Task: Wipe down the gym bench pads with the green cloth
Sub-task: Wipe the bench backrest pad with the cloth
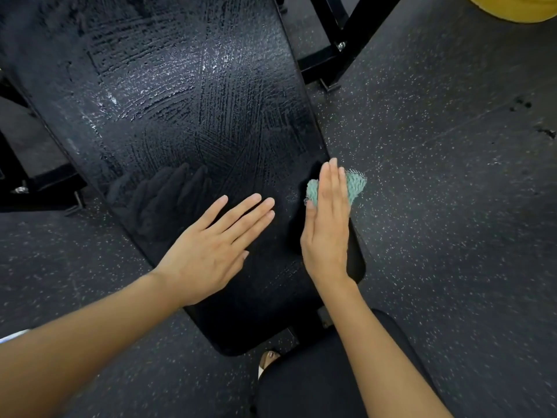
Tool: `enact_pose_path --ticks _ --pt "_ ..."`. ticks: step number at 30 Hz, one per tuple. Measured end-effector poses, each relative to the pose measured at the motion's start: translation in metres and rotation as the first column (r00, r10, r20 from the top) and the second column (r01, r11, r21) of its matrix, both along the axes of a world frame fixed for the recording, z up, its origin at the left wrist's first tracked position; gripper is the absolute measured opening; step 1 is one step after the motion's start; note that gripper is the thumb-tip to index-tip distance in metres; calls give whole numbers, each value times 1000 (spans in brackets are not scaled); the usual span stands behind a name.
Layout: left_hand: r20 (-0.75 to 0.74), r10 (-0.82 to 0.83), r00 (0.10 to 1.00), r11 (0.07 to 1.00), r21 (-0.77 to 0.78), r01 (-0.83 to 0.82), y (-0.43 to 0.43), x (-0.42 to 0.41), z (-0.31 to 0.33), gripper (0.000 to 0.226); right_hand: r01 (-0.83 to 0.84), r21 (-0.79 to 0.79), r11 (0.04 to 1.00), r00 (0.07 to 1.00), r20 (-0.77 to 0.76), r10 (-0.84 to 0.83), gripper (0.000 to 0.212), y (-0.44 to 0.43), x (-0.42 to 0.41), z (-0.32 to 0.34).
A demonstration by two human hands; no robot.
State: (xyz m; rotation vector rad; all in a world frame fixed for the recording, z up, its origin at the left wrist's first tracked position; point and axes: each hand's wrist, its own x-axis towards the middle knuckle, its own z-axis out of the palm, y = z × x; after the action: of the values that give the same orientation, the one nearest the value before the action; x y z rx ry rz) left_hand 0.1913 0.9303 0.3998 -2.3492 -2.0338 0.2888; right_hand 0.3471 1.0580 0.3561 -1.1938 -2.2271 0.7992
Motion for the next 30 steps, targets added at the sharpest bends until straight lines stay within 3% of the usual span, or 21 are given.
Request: enact_pose_path --ticks 10,18,25,30 --pt "-9 0 1000 1000 8 0 0 0 0 64 44 -75 996 990 135 -34 55 -43 78 -33" --pt "-17 -12 1000 1000 29 12 -2 0 1 63 264 -174 949 961 -32 -273 53 -36 19 -11" --pt "-25 -37 999 999 10 37 -2 -12 6 66 20 -104 994 993 -114 -32 52 10 -31 33" --pt "-29 -75 997 996 36 76 4 -31 13 61 -53 -3 999 998 30 53 55 -16 -4 17"
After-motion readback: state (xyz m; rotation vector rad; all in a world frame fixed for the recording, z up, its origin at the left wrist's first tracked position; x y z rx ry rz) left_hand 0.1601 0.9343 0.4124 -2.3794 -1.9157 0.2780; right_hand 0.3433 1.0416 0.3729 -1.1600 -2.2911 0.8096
